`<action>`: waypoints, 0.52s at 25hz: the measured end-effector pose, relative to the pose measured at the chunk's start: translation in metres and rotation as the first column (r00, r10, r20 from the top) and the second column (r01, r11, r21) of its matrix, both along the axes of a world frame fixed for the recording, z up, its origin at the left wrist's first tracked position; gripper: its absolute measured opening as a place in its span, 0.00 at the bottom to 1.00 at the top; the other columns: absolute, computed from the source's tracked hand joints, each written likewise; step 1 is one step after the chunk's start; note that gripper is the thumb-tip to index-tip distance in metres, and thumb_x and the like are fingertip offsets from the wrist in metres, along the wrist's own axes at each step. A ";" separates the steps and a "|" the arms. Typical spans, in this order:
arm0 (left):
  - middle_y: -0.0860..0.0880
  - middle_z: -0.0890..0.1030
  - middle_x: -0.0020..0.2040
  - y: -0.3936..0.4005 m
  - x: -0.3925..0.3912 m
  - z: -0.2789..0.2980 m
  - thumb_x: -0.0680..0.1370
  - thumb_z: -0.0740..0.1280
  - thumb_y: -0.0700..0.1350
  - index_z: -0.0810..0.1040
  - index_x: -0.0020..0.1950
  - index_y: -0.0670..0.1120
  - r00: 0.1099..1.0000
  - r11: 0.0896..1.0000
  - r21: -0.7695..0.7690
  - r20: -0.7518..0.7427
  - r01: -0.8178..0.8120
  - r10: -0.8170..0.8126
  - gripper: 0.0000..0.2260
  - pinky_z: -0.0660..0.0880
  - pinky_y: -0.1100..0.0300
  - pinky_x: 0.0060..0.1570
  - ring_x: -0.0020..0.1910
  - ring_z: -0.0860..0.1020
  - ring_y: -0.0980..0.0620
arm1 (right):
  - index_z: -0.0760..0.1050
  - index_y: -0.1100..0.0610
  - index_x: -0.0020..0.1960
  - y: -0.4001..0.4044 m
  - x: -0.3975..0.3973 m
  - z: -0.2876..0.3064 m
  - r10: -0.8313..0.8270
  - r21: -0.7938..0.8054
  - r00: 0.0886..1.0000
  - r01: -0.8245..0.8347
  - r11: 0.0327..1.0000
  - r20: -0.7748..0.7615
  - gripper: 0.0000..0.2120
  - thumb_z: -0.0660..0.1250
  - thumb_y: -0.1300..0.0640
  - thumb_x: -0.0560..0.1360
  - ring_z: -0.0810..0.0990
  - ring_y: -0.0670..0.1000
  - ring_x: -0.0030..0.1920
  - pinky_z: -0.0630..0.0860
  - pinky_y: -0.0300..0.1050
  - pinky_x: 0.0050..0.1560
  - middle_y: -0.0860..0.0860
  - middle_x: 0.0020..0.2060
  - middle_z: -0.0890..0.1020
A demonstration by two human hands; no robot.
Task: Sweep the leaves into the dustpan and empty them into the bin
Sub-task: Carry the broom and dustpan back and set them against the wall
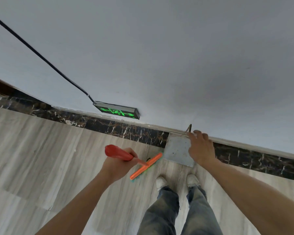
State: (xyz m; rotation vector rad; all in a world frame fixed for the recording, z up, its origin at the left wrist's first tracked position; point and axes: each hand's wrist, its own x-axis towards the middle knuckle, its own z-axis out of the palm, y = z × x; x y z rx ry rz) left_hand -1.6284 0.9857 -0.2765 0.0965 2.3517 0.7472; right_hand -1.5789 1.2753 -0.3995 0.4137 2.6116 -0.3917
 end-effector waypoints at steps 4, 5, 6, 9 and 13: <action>0.48 0.81 0.32 0.044 -0.023 0.000 0.71 0.65 0.52 0.79 0.39 0.45 0.962 0.961 -0.097 -0.055 0.260 -0.266 0.10 0.77 0.55 0.34 0.31 0.78 0.53 | 0.65 0.43 0.71 -0.017 0.021 0.022 0.057 -0.285 0.991 -0.021 0.958 0.118 0.27 0.66 0.51 0.74 0.70 0.54 0.68 0.70 0.52 0.66 0.49 0.69 0.70; 0.48 0.81 0.32 0.055 -0.029 -0.001 0.69 0.63 0.54 0.78 0.38 0.45 0.947 0.944 -0.117 -0.056 0.307 -0.315 0.12 0.79 0.53 0.36 0.32 0.80 0.51 | 0.66 0.42 0.70 -0.015 0.022 0.032 0.019 -0.326 0.995 0.014 0.945 0.099 0.26 0.66 0.50 0.73 0.72 0.52 0.66 0.71 0.51 0.64 0.48 0.67 0.71; 0.48 0.81 0.32 0.064 -0.035 -0.001 0.68 0.62 0.55 0.78 0.37 0.45 0.933 0.929 -0.131 -0.057 0.346 -0.355 0.13 0.81 0.52 0.38 0.32 0.81 0.51 | 0.67 0.41 0.69 -0.012 0.020 0.043 -0.032 -0.360 0.997 0.055 0.931 0.070 0.25 0.67 0.49 0.73 0.74 0.51 0.63 0.72 0.50 0.63 0.46 0.65 0.73; 0.46 0.81 0.32 0.087 -0.045 0.006 0.68 0.62 0.54 0.77 0.36 0.43 0.905 0.899 -0.150 -0.055 0.411 -0.422 0.15 0.82 0.48 0.39 0.32 0.81 0.49 | 0.70 0.42 0.67 0.002 0.013 0.074 -0.140 -0.419 0.990 0.127 0.899 -0.001 0.22 0.68 0.49 0.74 0.77 0.48 0.57 0.75 0.47 0.59 0.44 0.59 0.77; 0.43 0.82 0.34 0.113 -0.048 0.022 0.68 0.63 0.51 0.77 0.37 0.41 0.869 0.869 -0.069 -0.044 0.489 -0.493 0.13 0.81 0.47 0.41 0.32 0.80 0.46 | 0.74 0.47 0.63 0.016 0.004 0.101 -0.200 -0.421 0.978 0.158 0.893 -0.058 0.16 0.67 0.51 0.75 0.80 0.47 0.52 0.76 0.44 0.56 0.45 0.54 0.81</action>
